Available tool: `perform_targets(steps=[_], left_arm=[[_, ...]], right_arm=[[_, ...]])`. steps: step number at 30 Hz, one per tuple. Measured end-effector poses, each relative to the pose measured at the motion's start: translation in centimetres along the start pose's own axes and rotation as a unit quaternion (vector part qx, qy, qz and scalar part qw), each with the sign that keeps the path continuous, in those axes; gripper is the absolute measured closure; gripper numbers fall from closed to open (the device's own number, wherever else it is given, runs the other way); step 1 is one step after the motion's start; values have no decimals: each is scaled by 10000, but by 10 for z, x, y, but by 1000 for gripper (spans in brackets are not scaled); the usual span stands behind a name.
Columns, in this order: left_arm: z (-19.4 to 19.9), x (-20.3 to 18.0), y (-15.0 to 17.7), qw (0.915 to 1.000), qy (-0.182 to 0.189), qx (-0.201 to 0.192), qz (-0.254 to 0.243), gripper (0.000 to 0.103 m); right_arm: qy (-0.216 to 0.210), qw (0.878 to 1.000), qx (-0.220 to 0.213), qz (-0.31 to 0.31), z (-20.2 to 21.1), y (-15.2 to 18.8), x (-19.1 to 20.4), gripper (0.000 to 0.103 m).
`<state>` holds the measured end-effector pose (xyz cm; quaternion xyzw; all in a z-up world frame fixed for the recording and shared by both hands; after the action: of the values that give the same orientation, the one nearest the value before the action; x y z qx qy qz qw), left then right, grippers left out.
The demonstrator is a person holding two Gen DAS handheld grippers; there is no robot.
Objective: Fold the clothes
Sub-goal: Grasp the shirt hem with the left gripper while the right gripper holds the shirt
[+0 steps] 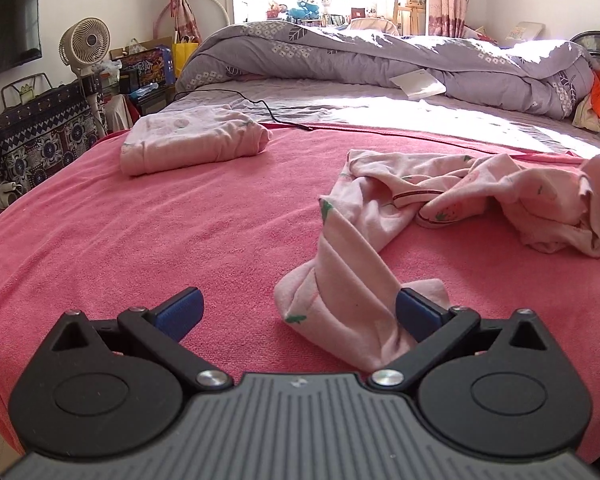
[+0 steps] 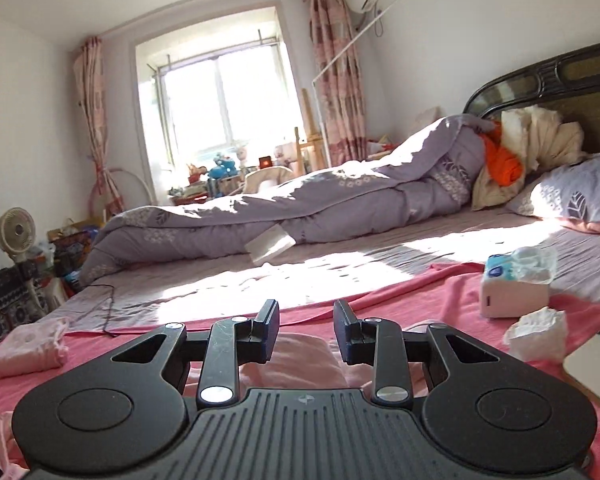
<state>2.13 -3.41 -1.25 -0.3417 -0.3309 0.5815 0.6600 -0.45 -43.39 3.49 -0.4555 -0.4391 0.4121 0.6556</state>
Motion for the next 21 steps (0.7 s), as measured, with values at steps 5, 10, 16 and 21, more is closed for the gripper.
perform_targets(steps=[5,10,16,21], left_arm=[[-5,1,-3,9998,-71,-83,150,0],[-15,-2,-5,9988,-381,-257,-141,0],[-48,-13,-8,9939,-836,-296,-649,0],[-70,-15,-8,9961,-629,-192,-584,18]], right_arm=[[-1346,9894,353,417,7,20,35,36],[-1913,9549,377,2240,12,55,123,22],[-1299,8734,-168,4690,-11,101,205,20],[-954,9267,126,3632,-29,75,184,95]])
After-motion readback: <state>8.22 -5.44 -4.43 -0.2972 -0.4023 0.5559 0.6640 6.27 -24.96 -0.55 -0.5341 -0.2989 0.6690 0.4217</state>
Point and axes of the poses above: each gripper's, at about its wrist camera, not at the fingertips, and z roughly against the way its jaws point, x to its left, y to its underside, the point moved 5 cm from there along -z, roughly the way its jaws point, and after that the axes turned 3 degrees about -x, right-handed, at the moved point
